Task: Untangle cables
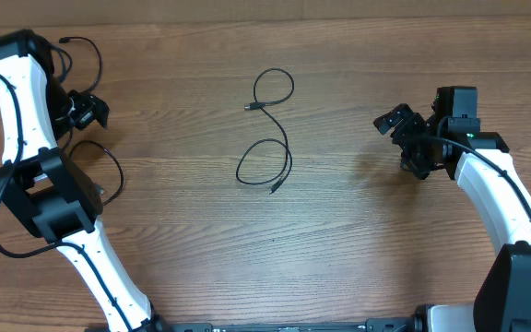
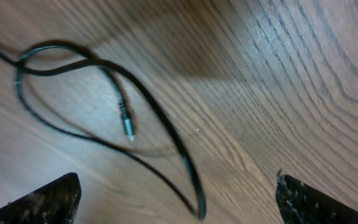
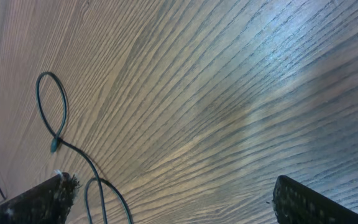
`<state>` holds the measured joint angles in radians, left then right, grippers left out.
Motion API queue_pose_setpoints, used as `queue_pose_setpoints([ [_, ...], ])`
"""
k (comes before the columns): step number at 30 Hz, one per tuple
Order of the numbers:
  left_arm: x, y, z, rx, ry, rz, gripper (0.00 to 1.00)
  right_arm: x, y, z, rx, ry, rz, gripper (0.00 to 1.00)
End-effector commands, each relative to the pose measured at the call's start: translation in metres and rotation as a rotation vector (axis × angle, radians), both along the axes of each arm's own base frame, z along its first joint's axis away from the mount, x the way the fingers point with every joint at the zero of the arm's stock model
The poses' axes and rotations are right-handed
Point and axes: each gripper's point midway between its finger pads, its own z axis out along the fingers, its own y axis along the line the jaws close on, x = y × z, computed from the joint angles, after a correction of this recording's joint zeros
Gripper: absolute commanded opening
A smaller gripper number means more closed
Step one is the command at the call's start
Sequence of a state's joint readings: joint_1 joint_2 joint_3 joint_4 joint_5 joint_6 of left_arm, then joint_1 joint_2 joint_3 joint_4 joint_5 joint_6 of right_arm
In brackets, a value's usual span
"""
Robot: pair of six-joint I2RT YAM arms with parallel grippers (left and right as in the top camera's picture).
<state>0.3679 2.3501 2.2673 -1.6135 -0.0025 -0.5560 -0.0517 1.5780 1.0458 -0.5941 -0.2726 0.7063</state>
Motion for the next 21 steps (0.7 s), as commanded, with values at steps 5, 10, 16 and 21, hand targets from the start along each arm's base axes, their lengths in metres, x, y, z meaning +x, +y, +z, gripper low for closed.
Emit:
queue_pose_setpoints([
  [5, 0.0, -0.018, -0.037, -0.055, 0.022, 0.013, 0.82, 0.007, -0.003, 0.008, -0.012, -0.027, -0.003, 1.0],
  [10, 0.009, -0.014, -0.043, -0.04, -0.015, 0.014, 0.45, 0.007, -0.003, 0.008, -0.012, -0.027, -0.003, 1.0],
  [16, 0.015, -0.004, -0.044, 0.012, -0.035, 0.013, 0.16, 0.007, -0.003, 0.008, -0.012, -0.027, -0.003, 1.0],
  [21, 0.006, 0.02, -0.043, 0.153, 0.011, 0.075, 0.04, 0.007, -0.003, 0.008, -0.012, -0.027, -0.003, 1.0],
])
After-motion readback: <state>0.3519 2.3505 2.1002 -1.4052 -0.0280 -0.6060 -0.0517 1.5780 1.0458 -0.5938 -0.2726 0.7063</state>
